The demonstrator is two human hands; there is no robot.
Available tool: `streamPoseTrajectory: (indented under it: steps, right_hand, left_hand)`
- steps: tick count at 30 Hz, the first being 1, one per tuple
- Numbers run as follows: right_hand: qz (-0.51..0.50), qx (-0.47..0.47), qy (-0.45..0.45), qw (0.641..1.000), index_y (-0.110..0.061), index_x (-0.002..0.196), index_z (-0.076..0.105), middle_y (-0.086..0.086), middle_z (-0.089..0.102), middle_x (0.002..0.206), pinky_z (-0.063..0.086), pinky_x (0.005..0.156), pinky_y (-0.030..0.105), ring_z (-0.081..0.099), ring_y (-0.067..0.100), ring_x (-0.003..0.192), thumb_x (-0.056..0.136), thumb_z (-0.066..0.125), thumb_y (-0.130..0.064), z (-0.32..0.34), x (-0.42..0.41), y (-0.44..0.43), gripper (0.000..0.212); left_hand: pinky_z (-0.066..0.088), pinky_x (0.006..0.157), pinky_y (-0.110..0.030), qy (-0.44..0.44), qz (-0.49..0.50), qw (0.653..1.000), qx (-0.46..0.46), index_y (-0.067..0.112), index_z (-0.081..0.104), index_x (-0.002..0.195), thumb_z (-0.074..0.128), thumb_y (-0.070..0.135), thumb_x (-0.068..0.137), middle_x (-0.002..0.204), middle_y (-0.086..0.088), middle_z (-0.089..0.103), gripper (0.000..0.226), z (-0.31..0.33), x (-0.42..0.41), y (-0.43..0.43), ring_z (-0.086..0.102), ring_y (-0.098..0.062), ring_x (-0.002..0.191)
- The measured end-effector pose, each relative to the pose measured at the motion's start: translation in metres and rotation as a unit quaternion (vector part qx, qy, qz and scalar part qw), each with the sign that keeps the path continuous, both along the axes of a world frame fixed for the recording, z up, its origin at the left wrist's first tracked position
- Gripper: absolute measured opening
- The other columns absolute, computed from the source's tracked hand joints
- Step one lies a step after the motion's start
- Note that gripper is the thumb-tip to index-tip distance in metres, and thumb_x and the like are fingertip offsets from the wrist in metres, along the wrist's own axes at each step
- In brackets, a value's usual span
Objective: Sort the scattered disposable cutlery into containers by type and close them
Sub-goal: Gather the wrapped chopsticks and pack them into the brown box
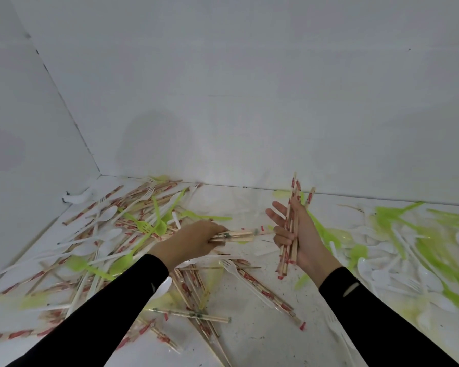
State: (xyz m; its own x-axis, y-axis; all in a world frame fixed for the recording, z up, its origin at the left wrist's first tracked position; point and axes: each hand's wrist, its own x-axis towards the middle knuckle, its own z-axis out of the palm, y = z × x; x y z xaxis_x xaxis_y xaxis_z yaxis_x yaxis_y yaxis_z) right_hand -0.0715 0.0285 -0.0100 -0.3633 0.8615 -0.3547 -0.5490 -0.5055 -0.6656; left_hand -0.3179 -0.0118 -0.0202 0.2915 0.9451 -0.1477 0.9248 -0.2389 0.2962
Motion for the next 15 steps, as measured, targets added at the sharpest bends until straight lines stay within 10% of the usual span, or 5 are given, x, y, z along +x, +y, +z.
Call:
streamPoseTrajectory:
  steps: [5, 9, 15]
  right_hand:
    - [-0.029, 0.013, -0.08, 0.996, -0.012, 0.112, 0.064, 0.002, 0.065, 0.082, 0.026, 0.035, 0.018, 0.027, 0.007, 0.039, 0.097, 0.057, -0.022, -0.004, 0.005, 0.003, 0.019]
    - [-0.023, 0.05, -0.182, 0.982, -0.016, 0.093, 0.063, -0.004, 0.034, 0.058, 0.022, 0.036, 0.021, 0.025, 0.009, 0.042, 0.092, 0.067, -0.022, -0.003, 0.0, -0.002, 0.007]
    - [0.02, 0.111, -0.262, 0.958, -0.012, 0.089, 0.06, 0.005, 0.054, 0.07, 0.023, 0.038, 0.022, 0.025, 0.011, 0.043, 0.08, 0.078, -0.042, -0.008, -0.021, -0.018, 0.035]
  left_hand:
    - [0.049, 0.057, -0.023, -0.147, 0.065, 0.983, -0.085, 0.02, 0.062, 0.083, 0.074, 0.025, 0.086, 0.073, 0.004, 0.072, 0.013, 0.005, 0.001, -0.005, 0.065, -0.005, 0.057]
    - [0.056, 0.074, -0.033, -0.219, 0.082, 0.966, -0.113, 0.019, 0.072, 0.089, 0.072, 0.033, 0.088, 0.077, 0.004, 0.075, 0.014, 0.008, 0.0, -0.007, 0.072, -0.009, 0.072]
    - [0.052, 0.065, -0.018, -0.357, 0.127, 0.914, -0.144, 0.005, 0.075, 0.092, 0.076, 0.028, 0.085, 0.08, -0.004, 0.076, 0.024, 0.019, 0.017, -0.015, 0.071, -0.016, 0.073]
